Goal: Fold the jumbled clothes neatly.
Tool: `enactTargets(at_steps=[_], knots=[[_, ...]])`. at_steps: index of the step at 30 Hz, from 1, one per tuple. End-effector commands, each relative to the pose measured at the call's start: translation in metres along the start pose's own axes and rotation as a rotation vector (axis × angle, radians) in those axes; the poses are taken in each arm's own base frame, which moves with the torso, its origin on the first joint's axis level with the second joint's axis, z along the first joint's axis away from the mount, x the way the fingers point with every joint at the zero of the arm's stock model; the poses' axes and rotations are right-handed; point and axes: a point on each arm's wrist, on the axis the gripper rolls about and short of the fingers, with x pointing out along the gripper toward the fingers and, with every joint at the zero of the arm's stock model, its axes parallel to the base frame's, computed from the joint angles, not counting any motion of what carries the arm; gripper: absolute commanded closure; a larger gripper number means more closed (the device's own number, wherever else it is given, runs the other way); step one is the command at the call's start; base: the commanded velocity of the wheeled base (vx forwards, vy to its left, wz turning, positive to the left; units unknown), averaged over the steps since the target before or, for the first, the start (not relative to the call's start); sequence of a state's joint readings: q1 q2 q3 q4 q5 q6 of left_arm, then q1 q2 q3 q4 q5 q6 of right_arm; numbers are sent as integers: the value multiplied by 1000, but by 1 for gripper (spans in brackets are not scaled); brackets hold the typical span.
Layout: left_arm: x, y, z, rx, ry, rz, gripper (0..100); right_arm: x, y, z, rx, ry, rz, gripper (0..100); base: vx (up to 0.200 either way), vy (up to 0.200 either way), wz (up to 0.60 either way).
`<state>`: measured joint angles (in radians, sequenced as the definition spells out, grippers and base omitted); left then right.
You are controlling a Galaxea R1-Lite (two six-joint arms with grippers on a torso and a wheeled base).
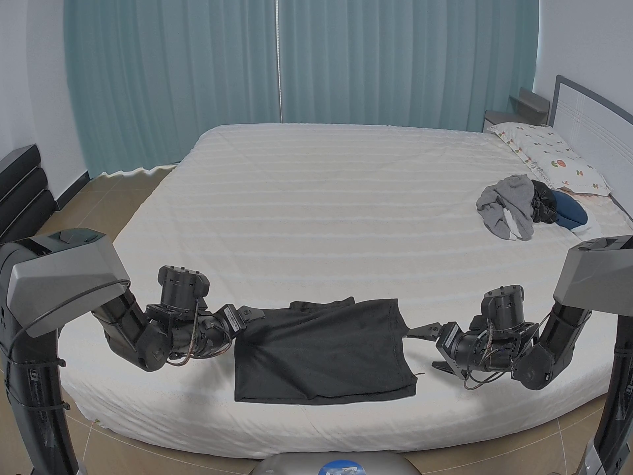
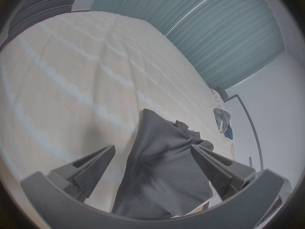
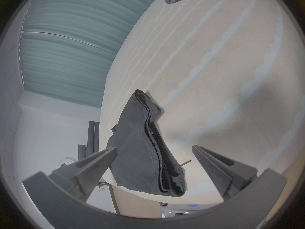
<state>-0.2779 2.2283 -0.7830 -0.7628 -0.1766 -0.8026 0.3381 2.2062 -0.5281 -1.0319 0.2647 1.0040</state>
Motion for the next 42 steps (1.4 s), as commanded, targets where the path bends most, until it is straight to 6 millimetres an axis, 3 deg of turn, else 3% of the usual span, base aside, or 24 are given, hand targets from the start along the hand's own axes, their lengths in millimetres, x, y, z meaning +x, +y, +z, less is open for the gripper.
enactTargets(at_steps=[1, 6, 13, 16, 18, 19, 21, 22, 23, 28, 31, 32, 33, 34, 36, 39, 42], knots=[[-9, -3, 3, -3, -17, -3, 0, -1, 7, -9, -26, 21, 13, 0, 0, 0, 0], [-18, 0, 1, -31, -63, 44, 0, -8, 16, -12, -71, 23, 33, 0, 0, 0, 0], [-78, -13, 15, -47, -239, 58, 0, -56, 24, -15, -166, -101, 7, 0, 0, 0, 0], [-98, -19, 16, -41, -289, 41, 0, -75, 28, -14, -222, -176, -4, 0, 0, 0, 0], [-126, -24, 14, -34, -348, 22, 0, -99, 31, -15, -292, -255, -10, 0, 0, 0, 0], [-126, -24, 14, -34, -348, 22, 0, -99, 31, -15, -292, -255, -10, 0, 0, 0, 0], [-154, -29, 12, -9, -411, 0, 0, -124, 34, -16, -362, -333, -12, 0, 0, 0, 0], [-154, -29, 12, -9, -411, 0, 0, -124, 34, -16, -362, -333, -12, 0, 0, 0, 0], [-181, -31, 8, 30, -480, -12, 0, -147, 35, -18, -421, -418, -16, 0, 0, 0, 0], [-235, -28, -10, 135, -621, -20, 0, -195, 33, -27, -537, -564, -1, 0, 0, 0, 0], [-252, -24, -19, 190, -654, -20, 0, -211, 27, -33, -581, -596, -10, 0, 0, 0, 0], [-268, -20, -27, 236, -686, -17, 0, -226, 22, -38, -617, -629, -27, 0, 0, 0, 0], [-268, -20, -27, 236, -686, -17, 0, -226, 22, -38, -617, -629, -27, 0, 0, 0, 0], [-286, -16, -35, 253, -734, -3, 0, -242, 17, -43, -643, -671, -42, 0, 0, 0, 0], [-301, -13, -42, 263, -764, 15, 0, -256, 13, -49, -654, -700, -59, 0, 0, 0, 0], [-315, -8, -51, 274, -777, 26, 0, -269, 8, -57, -667, -715, -81, 0, 0, 0, 0], [-339, 4, -69, 289, -809, 41, 0, -293, -4, -77, -722, -721, -108, 0, 0, 0, 0]])
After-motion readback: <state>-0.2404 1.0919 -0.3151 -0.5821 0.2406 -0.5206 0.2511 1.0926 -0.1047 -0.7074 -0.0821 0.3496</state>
